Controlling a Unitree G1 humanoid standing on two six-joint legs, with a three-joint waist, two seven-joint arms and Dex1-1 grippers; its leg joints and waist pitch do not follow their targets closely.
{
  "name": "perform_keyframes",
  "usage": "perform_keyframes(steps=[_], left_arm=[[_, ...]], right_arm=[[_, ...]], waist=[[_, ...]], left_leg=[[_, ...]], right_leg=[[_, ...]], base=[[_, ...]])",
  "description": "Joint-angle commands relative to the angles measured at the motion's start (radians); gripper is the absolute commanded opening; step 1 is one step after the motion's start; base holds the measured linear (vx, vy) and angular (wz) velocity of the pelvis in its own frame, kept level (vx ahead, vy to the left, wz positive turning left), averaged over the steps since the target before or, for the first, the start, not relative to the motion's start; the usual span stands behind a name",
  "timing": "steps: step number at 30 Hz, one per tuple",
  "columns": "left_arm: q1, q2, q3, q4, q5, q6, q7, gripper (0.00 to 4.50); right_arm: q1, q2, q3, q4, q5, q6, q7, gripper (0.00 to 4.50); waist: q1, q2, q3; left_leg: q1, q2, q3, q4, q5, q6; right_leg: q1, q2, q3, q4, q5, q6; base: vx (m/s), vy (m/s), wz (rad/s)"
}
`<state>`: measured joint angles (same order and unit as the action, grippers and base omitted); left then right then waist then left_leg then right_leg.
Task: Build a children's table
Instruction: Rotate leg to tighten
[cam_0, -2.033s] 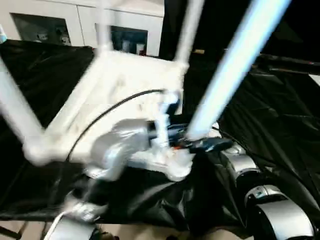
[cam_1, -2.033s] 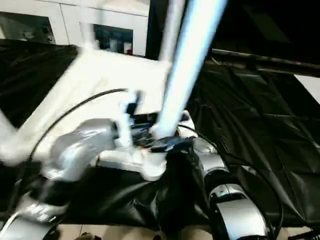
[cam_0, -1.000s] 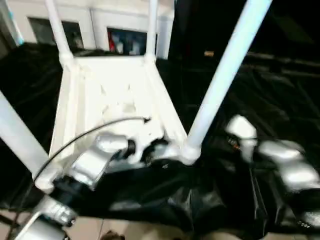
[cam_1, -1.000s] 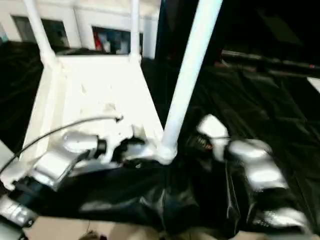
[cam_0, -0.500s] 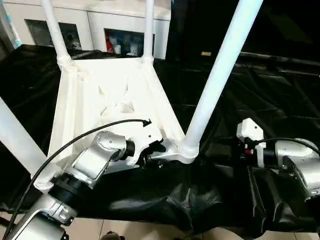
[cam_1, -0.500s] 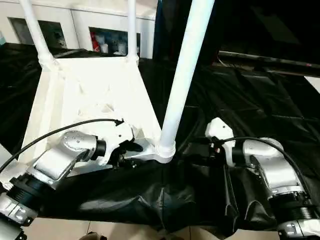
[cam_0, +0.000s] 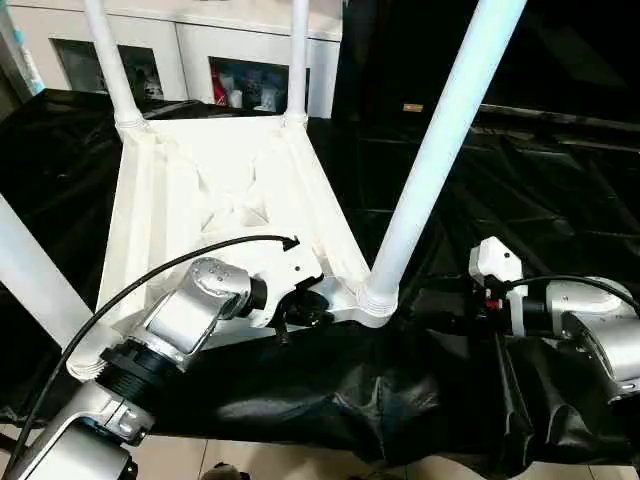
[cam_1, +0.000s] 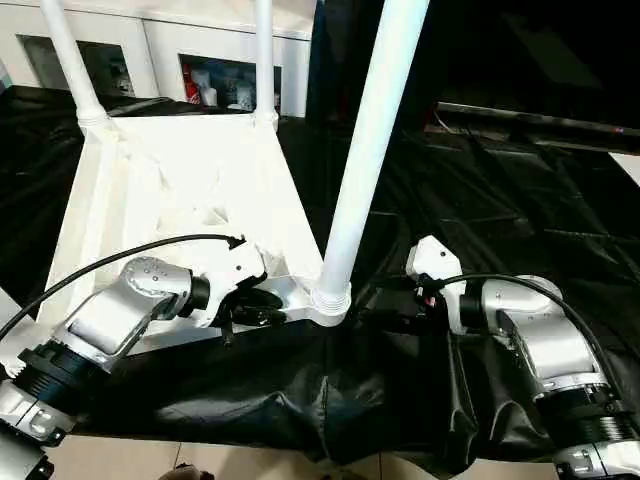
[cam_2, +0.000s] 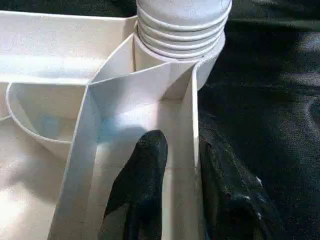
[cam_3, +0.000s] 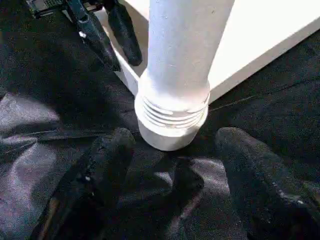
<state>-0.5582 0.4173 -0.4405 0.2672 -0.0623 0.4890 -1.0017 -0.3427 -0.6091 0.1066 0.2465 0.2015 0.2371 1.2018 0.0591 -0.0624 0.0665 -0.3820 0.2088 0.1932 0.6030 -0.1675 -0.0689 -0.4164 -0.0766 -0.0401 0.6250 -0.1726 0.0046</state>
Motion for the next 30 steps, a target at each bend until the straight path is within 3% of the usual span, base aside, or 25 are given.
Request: perform_keyframes(steps=[1, 9, 14, 15, 18, 19, 20, 23, 25, 26, 30], left_arm=[[-0.004, 0.016, -0.016, 0.034, 0.024, 0.013, -0.002, 0.82], [-0.004, 0.028, -0.03, 0.045, 0.044, 0.009, -0.025, 0.33], [-0.011, 0.019, -0.016, 0.068, 0.033, -0.041, -0.036, 0.01], [-0.015, 0.001, 0.007, 0.093, -0.003, -0.118, -0.075, 0.0], [-0.015, -0.007, 0.019, 0.103, -0.019, -0.153, -0.093, 0.0], [-0.014, -0.02, 0.038, 0.117, -0.044, -0.182, -0.118, 0.0], [-0.013, -0.025, 0.045, 0.123, -0.053, -0.183, -0.126, 0.0], [-0.016, -0.024, 0.041, 0.138, -0.05, -0.202, -0.136, 0.0], [-0.019, -0.019, 0.03, 0.159, -0.039, -0.227, -0.148, 0.0], [-0.021, -0.014, 0.024, 0.168, -0.032, -0.237, -0.152, 0.0], [-0.025, -0.011, 0.021, 0.185, -0.022, -0.254, -0.156, 0.0]], right_arm=[[0.007, -0.015, -0.004, -0.02, 0.005, 0.01, -0.006, 3.08], [0.01, -0.003, -0.009, -0.019, 0.014, 0.023, -0.018, 3.08], [0.008, 0.028, -0.024, -0.005, 0.038, 0.043, -0.039, 3.57], [0.011, 0.053, -0.013, 0.023, 0.009, -0.023, -0.071, 3.7], [0.011, 0.065, -0.008, 0.038, -0.006, -0.056, -0.088, 3.83], [0.005, 0.094, -0.004, 0.068, -0.021, -0.105, -0.117, 3.83], [0.0, 0.109, -0.003, 0.081, -0.023, -0.121, -0.127, 3.83], [-0.011, 0.127, 0.0, 0.111, -0.038, -0.151, -0.154, 3.83], [-0.032, 0.151, 0.011, 0.157, -0.064, -0.192, -0.193, 3.83], [-0.042, 0.162, 0.021, 0.173, -0.068, -0.201, -0.199, 3.83], [-0.058, 0.189, 0.04, 0.189, -0.059, -0.199, -0.18, 3.83]], waist=[[0.005, 0.007, -0.071], [0.001, 0.008, -0.068], [-0.001, 0.011, -0.069], [-0.002, 0.01, -0.068], [-0.004, 0.009, -0.069], [-0.004, 0.01, -0.068], [-0.002, 0.011, -0.067], [-0.005, 0.02, -0.071], [-0.009, 0.02, -0.071], [-0.008, 0.027, -0.069], [-0.013, 0.023, -0.068]], left_leg=[[0.019, 0.018, -0.015, -0.069, -0.312, 0.005], [0.02, 0.015, -0.016, -0.068, -0.332, 0.007], [0.021, 0.013, -0.018, -0.067, -0.344, 0.006], [0.023, 0.011, -0.018, -0.065, -0.353, 0.007], [0.022, 0.009, -0.021, -0.065, -0.362, 0.0], [0.023, 0.009, -0.021, -0.065, -0.363, 0.001], [0.027, 0.007, -0.019, -0.061, -0.366, 0.002], [0.024, 0.013, -0.025, -0.071, -0.374, -0.001], [0.019, 0.013, -0.027, -0.077, -0.378, -0.003], [0.024, 0.013, -0.026, -0.077, -0.396, -0.004], [0.026, 0.011, -0.028, -0.077, -0.419, -0.005]], right_leg=[[0.042, -0.048, 0.027, -0.098, -0.389, -0.166], [0.038, -0.048, 0.025, -0.108, -0.475, -0.136], [0.034, -0.049, 0.021, -0.115, -0.531, -0.112], [0.03, -0.049, 0.02, -0.12, -0.557, -0.103], [0.029, -0.052, 0.014, -0.126, -0.61, -0.077], [0.028, -0.05, 0.014, -0.126, -0.612, -0.076], [0.02, -0.054, 0.015, -0.132, -0.633, -0.072], [0.027, -0.053, 0.011, -0.128, -0.595, -0.086], [0.033, -0.051, 0.008, -0.122, -0.55, -0.103], [0.029, -0.052, 0.01, -0.124, -0.55, -0.107], [0.029, -0.053, 0.01, -0.127, -0.577, -0.107]], base=[[0.0, 0.0, 0.0], [0.0, 0.0, 0.0], [0.0, 0.0, 0.0], [0.0, 0.0, 0.0], [0.0, 0.0, 0.0], [0.0, 0.0, 0.0], [0.0, 0.0, 0.0], [0.0, 0.0, 0.0], [0.0, 0.0, 0.0], [0.0, 0.0, 0.0], [0.0, 0.0, 0.0]])
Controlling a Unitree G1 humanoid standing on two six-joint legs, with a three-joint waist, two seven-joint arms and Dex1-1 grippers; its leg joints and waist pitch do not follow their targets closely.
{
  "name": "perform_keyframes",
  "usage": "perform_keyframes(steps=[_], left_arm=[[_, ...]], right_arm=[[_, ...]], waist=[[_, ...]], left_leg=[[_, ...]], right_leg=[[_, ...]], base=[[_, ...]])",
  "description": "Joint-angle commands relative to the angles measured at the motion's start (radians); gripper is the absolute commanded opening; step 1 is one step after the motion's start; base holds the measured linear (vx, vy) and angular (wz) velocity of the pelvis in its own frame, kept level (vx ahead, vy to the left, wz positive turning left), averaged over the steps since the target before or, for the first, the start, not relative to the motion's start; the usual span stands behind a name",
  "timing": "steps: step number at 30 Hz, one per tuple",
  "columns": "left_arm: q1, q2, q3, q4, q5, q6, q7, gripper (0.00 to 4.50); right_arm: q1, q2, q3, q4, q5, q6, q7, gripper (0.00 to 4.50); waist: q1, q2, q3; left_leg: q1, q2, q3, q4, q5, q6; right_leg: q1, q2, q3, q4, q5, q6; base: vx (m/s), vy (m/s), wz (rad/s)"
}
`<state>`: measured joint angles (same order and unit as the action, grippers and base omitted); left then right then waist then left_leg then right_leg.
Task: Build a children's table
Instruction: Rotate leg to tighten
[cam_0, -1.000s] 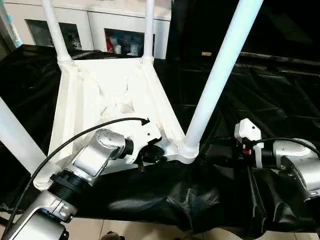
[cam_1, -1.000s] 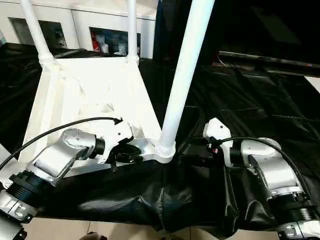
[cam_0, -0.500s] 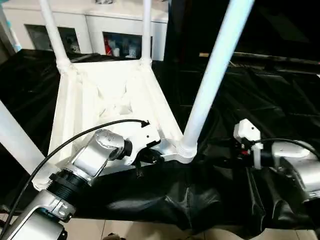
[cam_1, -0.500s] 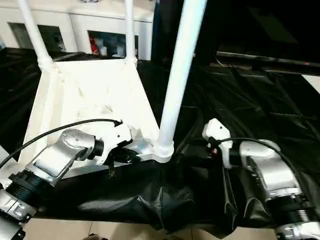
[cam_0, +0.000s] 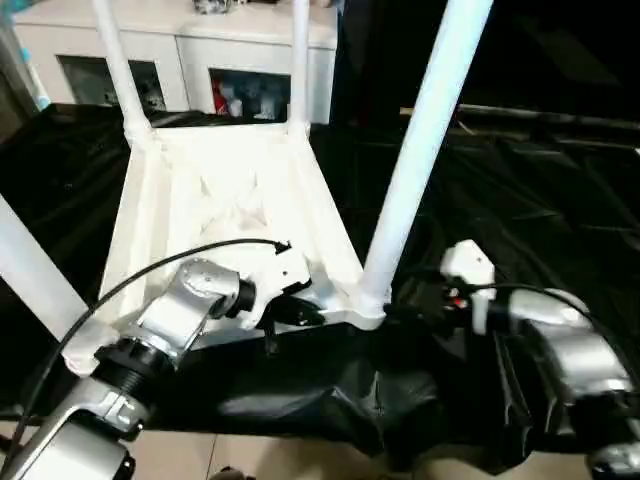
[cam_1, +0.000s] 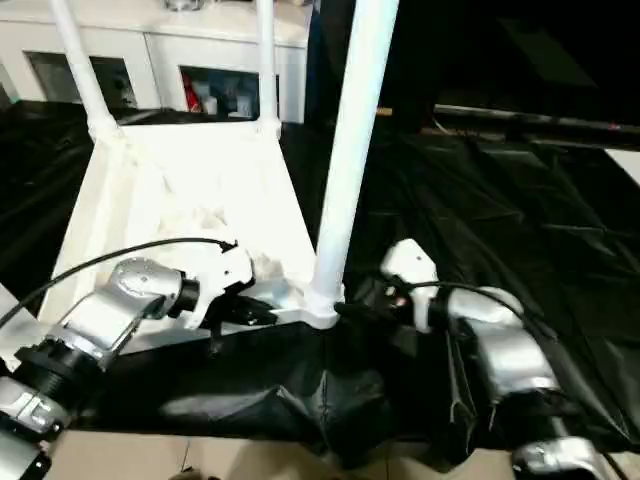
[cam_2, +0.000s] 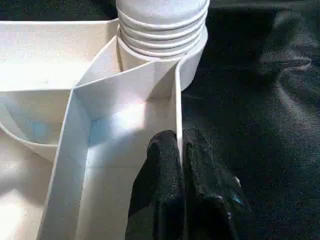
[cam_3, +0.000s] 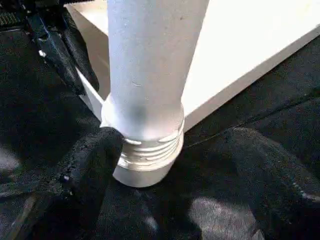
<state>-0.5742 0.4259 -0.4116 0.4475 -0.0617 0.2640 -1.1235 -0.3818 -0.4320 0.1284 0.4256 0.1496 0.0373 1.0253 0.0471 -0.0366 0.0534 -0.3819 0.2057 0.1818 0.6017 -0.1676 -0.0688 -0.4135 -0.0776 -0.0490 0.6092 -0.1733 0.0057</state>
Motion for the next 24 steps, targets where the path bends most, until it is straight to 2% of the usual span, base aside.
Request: perform_keyframes(steps=[1, 2, 7, 11, 17, 18, 19, 23, 24], left_arm=[[-0.01, -0.021, -0.007, 0.01, -0.02, -0.034, -0.036, 0.0], [-0.012, -0.023, -0.002, 0.021, -0.014, -0.044, -0.04, 0.0], [-0.019, -0.027, 0.003, 0.047, -0.001, -0.064, -0.048, 0.0], [-0.024, -0.027, 0.005, 0.061, -0.002, -0.075, -0.053, 0.0], [-0.029, -0.027, 0.008, 0.067, -0.002, -0.084, -0.068, 0.0], [-0.03, -0.027, 0.007, 0.067, -0.001, -0.086, -0.074, 0.0], [-0.03, -0.027, 0.007, 0.067, -0.001, -0.086, -0.074, 0.0], [-0.033, -0.03, 0.012, 0.071, 0.006, -0.094, -0.081, 0.0], [-0.033, -0.03, 0.012, 0.071, 0.006, -0.094, -0.081, 0.0]], right_arm=[[-0.021, 0.017, 0.023, 0.013, -0.006, -0.001, 0.006, 3.83], [-0.024, 0.023, 0.026, 0.021, -0.004, -0.009, 0.019, 3.83], [-0.03, 0.033, 0.04, 0.039, -0.004, -0.038, 0.058, 3.83], [-0.027, 0.025, 0.048, 0.034, 0.004, -0.044, 0.083, 3.83], [-0.055, 0.048, 0.03, 0.099, -0.008, -0.064, 0.039, 3.83], [-0.061, 0.058, 0.026, 0.11, -0.001, -0.06, 0.038, 3.83], [-0.061, 0.058, 0.026, 0.11, -0.001, -0.06, 0.038, 3.83], [-0.08, 0.086, 0.031, 0.139, 0.001, -0.06, 0.044, 3.83], [-0.08, 0.086, 0.031, 0.139, 0.001, -0.06, 0.044, 3.56]], waist=[[-0.003, -0.002, -0.054], [-0.004, -0.005, -0.053], [-0.003, -0.003, -0.051], [0.0, -0.002, -0.051], [-0.004, 0.0, -0.051], [-0.003, 0.006, -0.051], [-0.004, 0.003, -0.051], [-0.001, 0.006, -0.052], [-0.001, 0.006, -0.052]], left_leg=[[0.028, 0.013, -0.016, -0.074, -0.428, -0.004], [0.029, 0.013, -0.016, -0.072, -0.432, -0.004], [0.035, 0.015, -0.02, -0.071, -0.444, -0.003], [0.033, 0.018, -0.023, -0.078, -0.464, -0.006], [0.032, 0.016, -0.025, -0.077, -0.473, -0.011], [0.033, 0.016, -0.025, -0.077, -0.475, -0.012], [0.033, 0.017, -0.025, -0.077, -0.479, -0.012], [0.033, 0.021, -0.026, -0.081, -0.483, -0.015], [0.033, 0.021, -0.026, -0.082, -0.482, -0.015]], right_leg=[[0.023, -0.052, 0.017, -0.115, -0.594, -0.105], [0.023, -0.053, 0.016, -0.118, -0.612, -0.099], [0.018, -0.059, 0.01, -0.126, -0.64, -0.096], [0.024, -0.062, 0.002, -0.122, -0.623, -0.101], [0.022, -0.067, 0.0, -0.123, -0.642, -0.102], [0.023, -0.067, 0.0, -0.124, -0.642, -0.102], [0.021, -0.067, 0.001, -0.125, -0.642, -0.102], [0.022, -0.067, 0.005, -0.119, -0.607, -0.12], [0.023, -0.067, 0.005, -0.119, -0.601, -0.122]], base=[[0.0, 0.0, 0.0], [0.0, 0.0, 0.0], [0.0, 0.0, 0.0], [0.0, 0.0, 0.0], [0.0, 0.0, 0.0], [0.0, 0.0, 0.0], [0.0, 0.0, 0.0], [0.0, 0.0, 0.0], [0.0, 0.0, 0.0]])
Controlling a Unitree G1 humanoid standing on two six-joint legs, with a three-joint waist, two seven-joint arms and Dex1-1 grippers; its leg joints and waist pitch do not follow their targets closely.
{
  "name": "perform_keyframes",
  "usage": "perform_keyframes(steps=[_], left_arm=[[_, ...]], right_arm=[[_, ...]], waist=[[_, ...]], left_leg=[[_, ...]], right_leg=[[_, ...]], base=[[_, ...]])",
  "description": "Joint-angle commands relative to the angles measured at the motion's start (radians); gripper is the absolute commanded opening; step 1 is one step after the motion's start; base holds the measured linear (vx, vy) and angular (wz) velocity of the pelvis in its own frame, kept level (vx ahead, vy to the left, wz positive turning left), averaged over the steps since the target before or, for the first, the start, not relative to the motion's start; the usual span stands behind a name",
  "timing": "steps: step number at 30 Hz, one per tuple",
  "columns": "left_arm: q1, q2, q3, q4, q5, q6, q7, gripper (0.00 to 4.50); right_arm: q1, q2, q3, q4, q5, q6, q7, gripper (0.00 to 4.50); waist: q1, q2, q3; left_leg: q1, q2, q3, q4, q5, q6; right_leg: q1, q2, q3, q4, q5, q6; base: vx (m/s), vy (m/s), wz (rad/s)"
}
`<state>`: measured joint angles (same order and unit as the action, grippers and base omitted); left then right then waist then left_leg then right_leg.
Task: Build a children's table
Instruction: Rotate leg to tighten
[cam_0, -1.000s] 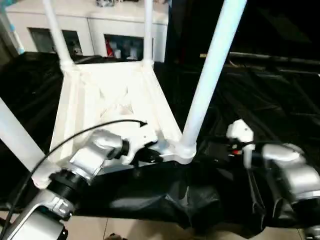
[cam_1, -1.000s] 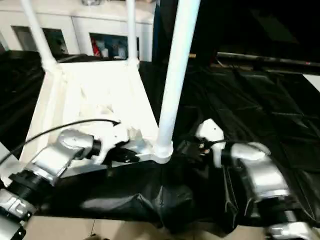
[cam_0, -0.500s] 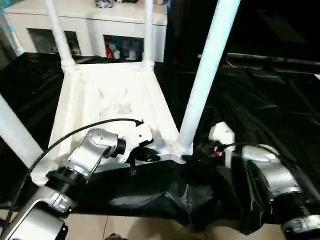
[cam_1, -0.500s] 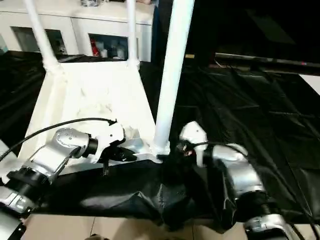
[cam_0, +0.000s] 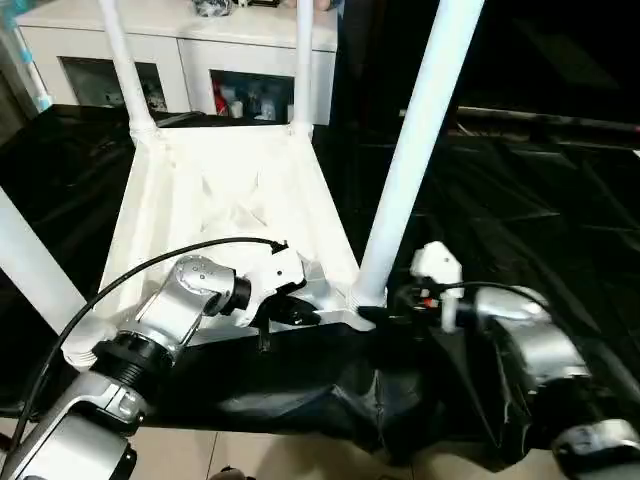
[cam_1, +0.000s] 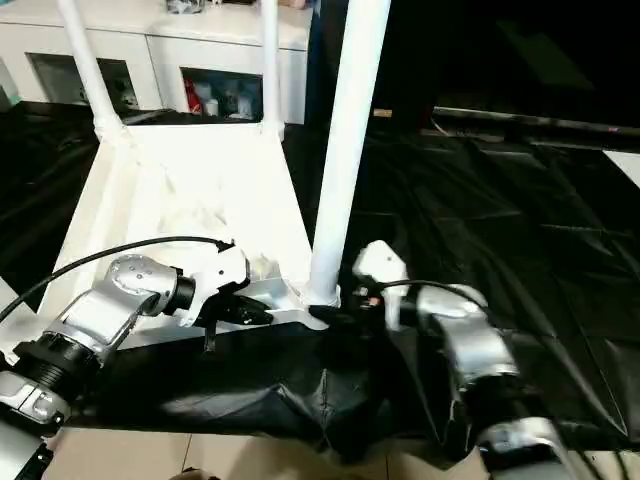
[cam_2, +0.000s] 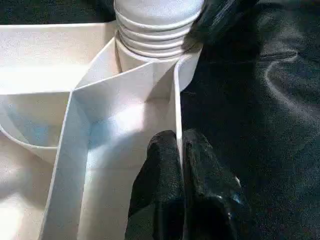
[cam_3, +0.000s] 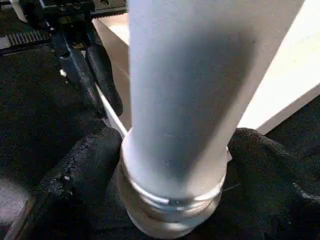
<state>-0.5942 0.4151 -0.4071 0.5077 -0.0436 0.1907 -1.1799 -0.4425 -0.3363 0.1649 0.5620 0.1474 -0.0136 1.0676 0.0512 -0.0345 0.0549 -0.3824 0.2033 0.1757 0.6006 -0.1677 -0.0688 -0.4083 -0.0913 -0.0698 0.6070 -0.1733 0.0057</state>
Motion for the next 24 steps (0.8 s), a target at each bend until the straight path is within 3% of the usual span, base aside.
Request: perform_keyframes(steps=[1, 8, 10, 13, 14, 15, 17, 19, 24], left_arm=[[-0.014, -0.018, 0.007, 0.011, -0.012, -0.022, -0.026, 0.0], [-0.006, -0.01, 0.014, 0.001, -0.008, -0.024, -0.022, 0.0], [0.002, -0.007, 0.019, -0.015, -0.01, -0.019, -0.018, 0.0], [0.007, -0.004, 0.024, -0.026, -0.012, -0.014, -0.016, 0.0], [0.009, -0.001, 0.029, -0.032, -0.014, -0.011, -0.013, 0.0], [0.011, 0.001, 0.032, -0.035, -0.015, -0.009, -0.011, 0.0], [0.015, 0.008, 0.041, -0.046, -0.019, -0.001, -0.006, 0.0], [0.018, 0.013, 0.048, -0.053, -0.023, 0.007, -0.003, 0.0], [0.017, 0.015, 0.072, -0.044, -0.023, 0.027, 0.037, 0.0]], right_arm=[[-0.024, -0.005, -0.003, 0.011, 0.003, -0.01, 0.005, 3.49], [-0.044, 0.011, 0.001, 0.042, 0.0, -0.027, 0.013, 3.09], [-0.041, 0.013, -0.005, 0.034, 0.005, -0.025, 0.018, 2.79], [-0.034, 0.012, -0.003, 0.025, 0.007, -0.023, 0.025, 2.75], [-0.029, 0.011, -0.001, 0.021, 0.007, -0.021, 0.03, 2.73], [-0.024, 0.011, 0.0, 0.017, 0.009, -0.019, 0.033, 2.72], [-0.01, 0.01, 0.002, 0.002, 0.013, -0.011, 0.036, 2.72], [0.0, 0.012, 0.001, -0.005, 0.014, -0.008, 0.035, 2.72], [0.014, 0.04, -0.015, 0.005, 0.012, -0.007, -0.028, 2.72]], waist=[[-0.003, 0.004, -0.053], [0.005, -0.001, -0.054], [0.005, 0.0, -0.045], [0.002, -0.001, -0.039], [0.001, 0.0, -0.028], [0.0, -0.002, -0.029], [-0.003, -0.002, -0.014], [-0.002, -0.002, -0.012], [-0.001, 0.001, 0.007]], left_leg=[[0.032, 0.024, -0.019, -0.083, -0.48, -0.016], [0.03, 0.026, -0.015, -0.086, -0.446, -0.012], [0.027, 0.026, -0.015, -0.089, -0.449, -0.012], [0.03, 0.024, -0.017, -0.09, -0.476, -0.013], [0.03, 0.023, -0.019, -0.091, -0.484, -0.012], [0.031, 0.023, -0.02, -0.09, -0.493, -0.012], [0.031, 0.021, -0.023, -0.094, -0.51, -0.011], [0.03, 0.021, -0.022, -0.097, -0.485, -0.004], [0.026, 0.02, -0.018, -0.116, -0.411, 0.02]], right_leg=[[0.019, -0.054, 0.028, -0.114, -0.588, -0.126], [0.022, -0.056, 0.035, -0.106, -0.548, -0.145], [0.019, -0.055, 0.034, -0.108, -0.56, -0.137], [0.016, -0.055, 0.032, -0.115, -0.617, -0.117], [0.01, -0.057, 0.033, -0.12, -0.642, -0.108], [0.011, -0.056, 0.031, -0.122, -0.666, -0.097], [0.006, -0.056, 0.03, -0.128, -0.702, -0.082], [0.01, -0.058, 0.031, -0.13, -0.695, -0.08], [0.015, -0.057, 0.036, -0.136, -0.626, -0.105]], base=[[0.0, 0.0, 0.0], [0.0, 0.0, 0.0], [0.0, 0.0, 0.0], [0.0, 0.0, 0.0], [0.0, 0.0, 0.0], [0.0, 0.0, 0.0], [0.0, 0.0, 0.0], [0.0, 0.0, 0.0], [0.0, 0.0, 0.0]])
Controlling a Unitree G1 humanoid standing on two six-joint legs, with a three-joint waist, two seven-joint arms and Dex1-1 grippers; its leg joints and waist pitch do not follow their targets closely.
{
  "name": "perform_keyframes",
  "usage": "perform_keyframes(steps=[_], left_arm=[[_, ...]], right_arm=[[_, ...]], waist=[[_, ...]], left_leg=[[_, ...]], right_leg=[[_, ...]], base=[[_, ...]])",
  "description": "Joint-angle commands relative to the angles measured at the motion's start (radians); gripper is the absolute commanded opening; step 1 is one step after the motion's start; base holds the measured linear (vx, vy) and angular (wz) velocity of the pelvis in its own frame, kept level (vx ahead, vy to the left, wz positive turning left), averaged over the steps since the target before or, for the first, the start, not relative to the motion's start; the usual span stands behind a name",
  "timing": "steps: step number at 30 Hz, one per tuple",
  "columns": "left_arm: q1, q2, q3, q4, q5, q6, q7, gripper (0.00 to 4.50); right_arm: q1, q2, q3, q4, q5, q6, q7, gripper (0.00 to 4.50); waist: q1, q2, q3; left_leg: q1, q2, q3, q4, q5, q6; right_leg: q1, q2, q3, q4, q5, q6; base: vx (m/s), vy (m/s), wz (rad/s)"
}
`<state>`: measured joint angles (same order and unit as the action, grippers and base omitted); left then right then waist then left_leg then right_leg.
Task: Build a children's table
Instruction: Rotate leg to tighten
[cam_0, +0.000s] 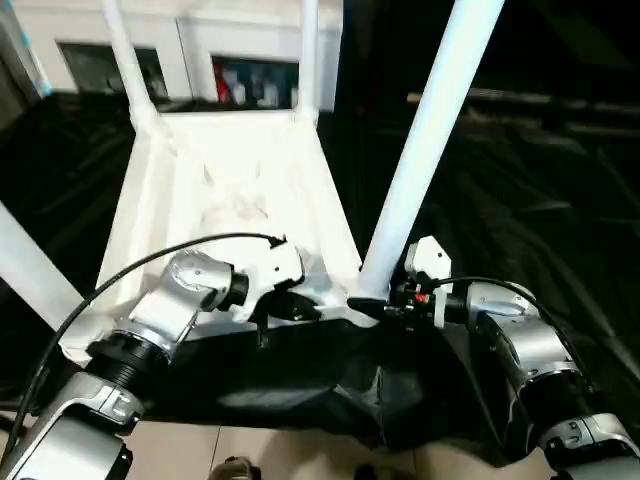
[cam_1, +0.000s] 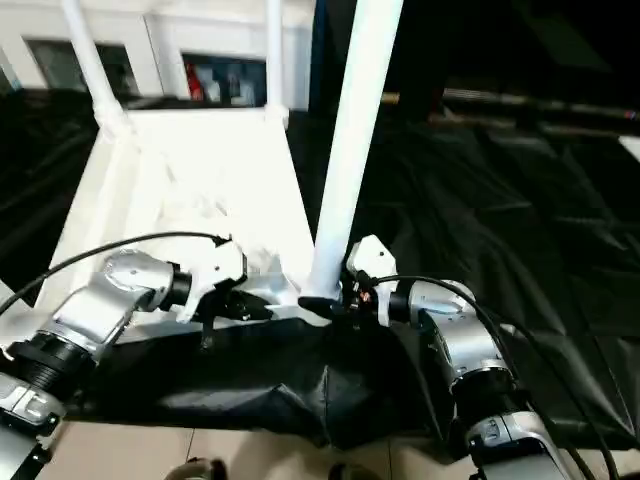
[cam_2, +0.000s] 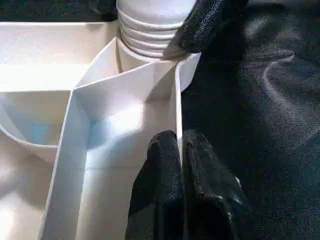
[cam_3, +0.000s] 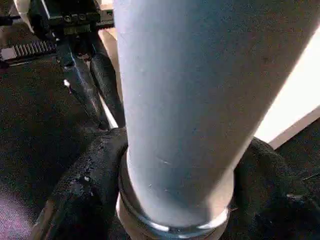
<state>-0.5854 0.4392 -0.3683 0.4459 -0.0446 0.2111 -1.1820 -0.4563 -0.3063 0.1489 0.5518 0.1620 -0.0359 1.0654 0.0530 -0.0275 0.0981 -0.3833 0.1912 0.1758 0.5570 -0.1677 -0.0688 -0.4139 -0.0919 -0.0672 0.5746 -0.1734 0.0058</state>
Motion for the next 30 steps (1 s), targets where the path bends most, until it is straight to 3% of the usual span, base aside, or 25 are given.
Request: perform_keyframes(steps=[1, 4, 6, 7, 8, 9, 10, 11, 12, 13, 14, 15, 16, 17, 18, 19, 20, 21, 22, 24, 26, 28, 30], left_arm=[[0.001, -0.017, 0.044, 0.03, -0.017, 0.008, 0.067, 0.0], [-0.012, -0.034, 0.058, 0.044, -0.012, 0.019, 0.11, 0.0], [-0.06, -0.081, 0.088, 0.108, 0.019, 0.03, 0.238, 0.0], [-0.082, -0.102, 0.097, 0.14, 0.03, 0.035, 0.292, 0.0], [-0.105, -0.128, 0.106, 0.169, 0.04, 0.043, 0.349, 0.0], [-0.125, -0.152, 0.112, 0.194, 0.047, 0.049, 0.396, 0.0], [-0.138, -0.168, 0.116, 0.209, 0.051, 0.053, 0.426, 0.0], [-0.151, -0.192, 0.121, 0.222, 0.052, 0.063, 0.461, 0.0], [-0.165, -0.217, 0.122, 0.234, 0.054, 0.068, 0.493, 0.0], [-0.166, -0.218, 0.123, 0.235, 0.054, 0.069, 0.495, 0.0], [-0.18, -0.254, 0.116, 0.246, 0.06, 0.072, 0.525, 0.0], [-0.183, -0.263, 0.115, 0.249, 0.062, 0.069, 0.528, 0.0], [-0.185, -0.282, 0.111, 0.251, 0.064, 0.065, 0.529, 0.0], [-0.184, -0.286, 0.107, 0.246, 0.066, 0.062, 0.522, 0.0], [-0.185, -0.288, 0.106, 0.248, 0.068, 0.059, 0.521, 0.0], [-0.185, -0.288, 0.101, 0.25, 0.069, 0.051, 0.511, 0.0], [-0.182, -0.281, 0.096, 0.247, 0.069, 0.037, 0.49, 0.0], [-0.179, -0.274, 0.091, 0.244, 0.068, 0.024, 0.471, 0.0], [-0.174, -0.263, 0.088, 0.238, 0.069, 0.018, 0.452, 0.0], [-0.17, -0.252, 0.086, 0.236, 0.069, 0.006, 0.433, 0.0], [-0.155, -0.216, 0.082, 0.224, 0.067, -0.029, 0.362, 0.0], [-0.143, -0.197, 0.075, 0.204, 0.063, -0.028, 0.321, 0.0], [-0.111, -0.156, 0.056, 0.16, 0.035, -0.054, 0.199, 0.0]], right_arm=[[0.026, 0.022, -0.007, 0.03, -0.014, 0.013, -0.074, 2.72], [0.022, 0.04, -0.022, 0.042, -0.019, 0.013, -0.131, 2.72], [0.006, 0.097, -0.065, 0.077, -0.037, 0.034, -0.311, 2.72], [-0.002, 0.123, -0.078, 0.094, -0.05, 0.042, -0.394, 2.72], [-0.011, 0.15, -0.092, 0.115, -0.061, 0.043, -0.475, 2.71], [-0.022, 0.175, -0.103, 0.135, -0.067, 0.045, -0.543, 2.71], [-0.028, 0.191, -0.11, 0.149, -0.07, 0.046, -0.585, 2.71], [-0.042, 0.212, -0.116, 0.173, -0.081, 0.056, -0.652, 2.7], [-0.059, 0.235, -0.117, 0.202, -0.09, 0.067, -0.714, 2.7], [-0.06, 0.237, -0.117, 0.204, -0.09, 0.068, -0.719, 2.7], [-0.083, 0.274, -0.104, 0.238, -0.107, 0.06, -0.774, 2.7], [-0.088, 0.285, -0.098, 0.243, -0.111, 0.05, -0.772, 2.7], [-0.094, 0.307, -0.085, 0.243, -0.115, 0.021, -0.753, 2.7], [-0.095, 0.318, -0.084, 0.234, -0.107, 0.01, -0.732, 2.7], [-0.095, 0.322, -0.087, 0.233, -0.105, 0.007, -0.729, 2.7], [-0.097, 0.33, -0.098, 0.221, -0.088, -0.001, -0.702, 3.26], [-0.098, 0.326, -0.103, 0.205, -0.076, -0.005, -0.676, 3.26], [-0.098, 0.319, -0.104, 0.191, -0.07, -0.008, -0.657, 3.4], [-0.098, 0.304, -0.099, 0.175, -0.066, -0.012, -0.632, 3.4], [-0.096, 0.287, -0.094, 0.156, -0.062, -0.016, -0.604, 3.57], [-0.079, 0.209, -0.091, 0.081, -0.014, 0.01, -0.459, 3.57], [-0.062, 0.16, -0.083, 0.038, 0.005, 0.029, -0.38, 3.57], [-0.018, 0.047, -0.058, -0.048, 0.026, 0.054, -0.207, 3.57]], waist=[[-0.003, -0.004, -0.028], [-0.015, -0.005, -0.017], [-0.021, 0.001, -0.017], [-0.032, 0.005, -0.012], [-0.041, 0.019, -0.01], [-0.042, 0.04, -0.003], [-0.013, 0.057, -0.001], [0.067, 0.054, -0.008], [0.016, -0.041, -0.039], [0.023, -0.045, -0.014], [0.029, -0.034, -0.026], [0.034, -0.033, -0.021], [0.045, 0.01, -0.047], [0.015, 0.018, -0.042], [0.006, 0.025, -0.043], [0.0, 0.013, -0.044], [0.003, 0.001, -0.043], [0.006, 0.0, -0.045], [0.007, -0.003, -0.049], [0.002, -0.001, -0.05], [0.004, -0.004, -0.063], [0.009, -0.003, -0.068], [0.016, -0.001, -0.082]], left_leg=[[0.028, 0.031, -0.018, -0.074, -0.416, 0.021], [0.029, 0.027, -0.027, -0.073, -0.462, 0.004], [0.045, 0.022, -0.028, -0.064, -0.481, -0.005], [0.048, 0.023, -0.034, -0.067, -0.515, -0.011], [0.05, 0.036, -0.042, -0.08, -0.589, -0.022], [0.012, 0.068, -0.051, -0.14, -0.737, -0.038], [-0.053, 0.096, -0.04, -0.207, -0.834, -0.053], [-0.057, 0.083, 0.04, -0.221, -0.818, -0.034], [0.065, 0.035, 0.029, -0.09, -0.546, -0.048], [0.121, 0.004, 0.003, 0.067, -0.338, -0.028], [0.008, -0.027, -0.062, 0.074, -0.022, 0.039], [-0.039, -0.022, -0.062, 0.043, 0.023, 0.029], [-0.024, 0.014, -0.056, -0.035, 0.07, -0.024], [0.012, 0.035, -0.052, -0.051, -0.1, -0.014], [0.016, 0.041, -0.05, -0.07, -0.257, -0.013], [0.016, 0.036, -0.043, -0.069, -0.316, -0.006], [0.02, 0.027, -0.031, -0.066, -0.37, 0.01], [0.025, 0.026, -0.025, -0.064, -0.367, 0.02], [0.019, 0.026, -0.02, -0.063, -0.321, 0.042], [-0.003, 0.031, -0.018, -0.07, -0.251, 0.046], [0.003, 0.033, -0.014, -0.065, -0.232, 0.05], [0.006, 0.036, -0.008, -0.059, -0.213, 0.065], [0.003, 0.037, -0.006, -0.05, -0.14, 0.083]], right_leg=[[0.014, -0.057, 0.035, -0.109, -0.653, -0.104], [0.016, -0.063, 0.021, -0.123, -0.772, -0.068], [0.008, -0.062, 0.008, -0.14, -0.806, -0.056], [0.013, -0.057, -0.013, -0.15, -0.806, -0.046], [0.029, -0.047, -0.046, -0.152, -0.759, -0.04], [0.074, -0.022, -0.068, -0.084, -0.599, -0.053], [0.134, -0.01, -0.055, 0.081, -0.417, -0.087], [0.098, 0.018, -0.032, 0.138, -0.219, -0.079], [0.02, -0.049, 0.061, 0.014, -0.62, -0.022], [-0.068, -0.148, 0.063, -0.145, -0.986, -0.058], [0.037, -0.161, 0.119, -0.127, -1.033, -0.076], [0.083, -0.146, 0.087, -0.09, -0.924, -0.076], [0.085, -0.076, 0.035, -0.039, -0.546, -0.113], [0.039, -0.034, 0.029, -0.023, -0.269, -0.162], [0.046, -0.037, 0.034, -0.022, -0.223, -0.213], [0.046, -0.038, 0.038, -0.031, -0.25, -0.222], [0.046, -0.047, 0.044, -0.045, -0.337, -0.22], [0.043, -0.051, 0.048, -0.052, -0.373, -0.214], [0.048, -0.059, 0.053, -0.059, -0.391, -0.201], [0.058, -0.054, 0.047, -0.054, -0.363, -0.179], [0.062, -0.055, 0.047, -0.052, -0.32, -0.182], [0.061, -0.055, 0.049, -0.048, -0.268, -0.199], [0.072, -0.054, 0.047, -0.034, -0.159, -0.222]], base=[[0.0, 0.0, 0.0], [0.0, 0.0, 0.0], [0.0, 0.0, 0.0], [-0.062, 0.033, -0.1], [-0.107, 0.059, -0.18], [-0.08, 0.05, -0.16], [-0.137, 0.031, 0.03], [-0.027, -0.06, 0.2], [-0.027, -0.06, 0.2], [0.062, -0.119, 0.03], [-0.003, -0.055, -0.05], [0.062, -0.043, -0.39], [0.069, 0.045, -0.28], [0.061, 0.052, -0.26], [0.0, 0.0, 0.0], [0.0, 0.0, 0.0], [0.0, 0.0, 0.0], [0.0, 0.0, 0.0], [0.0, 0.0, 0.0], [0.0, 0.0, 0.0], [0.0, 0.0, 0.0], [0.0, 0.0, 0.0], [0.0, 0.0, 0.0]])
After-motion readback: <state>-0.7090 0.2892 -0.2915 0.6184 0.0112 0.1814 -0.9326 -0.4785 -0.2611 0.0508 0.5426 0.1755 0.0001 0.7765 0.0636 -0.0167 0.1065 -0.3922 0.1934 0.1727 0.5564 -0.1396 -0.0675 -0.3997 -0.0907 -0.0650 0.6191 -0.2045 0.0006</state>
